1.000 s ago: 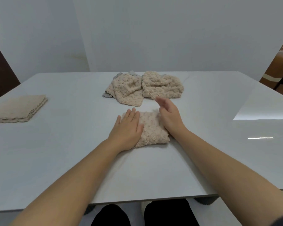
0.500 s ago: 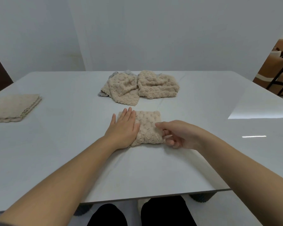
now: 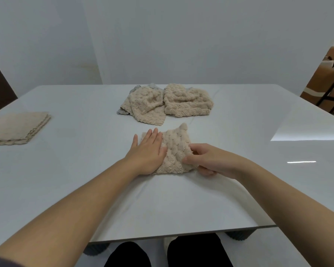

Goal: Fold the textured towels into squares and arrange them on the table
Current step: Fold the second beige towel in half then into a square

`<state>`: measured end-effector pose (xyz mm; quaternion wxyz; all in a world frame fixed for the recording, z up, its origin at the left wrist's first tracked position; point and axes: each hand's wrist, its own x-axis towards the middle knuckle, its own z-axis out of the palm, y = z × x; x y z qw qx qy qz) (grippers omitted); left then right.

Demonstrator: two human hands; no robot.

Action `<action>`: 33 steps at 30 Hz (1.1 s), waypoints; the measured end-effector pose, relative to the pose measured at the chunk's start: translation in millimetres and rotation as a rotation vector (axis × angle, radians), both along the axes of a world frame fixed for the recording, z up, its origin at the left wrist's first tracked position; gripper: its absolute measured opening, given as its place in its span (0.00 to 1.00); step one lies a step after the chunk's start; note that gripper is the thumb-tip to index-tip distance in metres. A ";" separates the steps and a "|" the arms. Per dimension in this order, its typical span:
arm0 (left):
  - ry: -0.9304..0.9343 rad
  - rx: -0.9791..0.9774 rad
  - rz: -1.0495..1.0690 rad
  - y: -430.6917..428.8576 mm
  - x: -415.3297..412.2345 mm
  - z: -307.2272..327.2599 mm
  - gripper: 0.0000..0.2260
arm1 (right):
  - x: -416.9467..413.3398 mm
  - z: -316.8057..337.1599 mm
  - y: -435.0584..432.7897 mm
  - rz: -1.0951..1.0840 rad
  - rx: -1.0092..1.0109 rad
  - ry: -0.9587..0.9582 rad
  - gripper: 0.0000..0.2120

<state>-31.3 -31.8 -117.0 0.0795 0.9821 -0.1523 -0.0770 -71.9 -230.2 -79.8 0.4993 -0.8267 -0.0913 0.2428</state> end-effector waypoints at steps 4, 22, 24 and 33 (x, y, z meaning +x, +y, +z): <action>-0.017 -0.002 0.008 -0.7 -1.4 -1.2 0.27 | 4.3 -5.9 7.8 -0.143 -0.109 -0.077 0.13; -0.211 -0.151 0.101 2.2 -11.6 -1.8 0.28 | -3.5 -5.1 -1.9 -0.394 -0.490 -0.397 0.17; -0.244 -0.197 0.088 4.1 -14.9 3.4 0.27 | 2.9 -2.3 3.1 -0.366 -0.458 -0.536 0.16; -0.143 -0.096 0.034 1.7 -20.3 -7.3 0.26 | 40.5 -37.1 42.7 0.087 -0.757 -0.531 0.29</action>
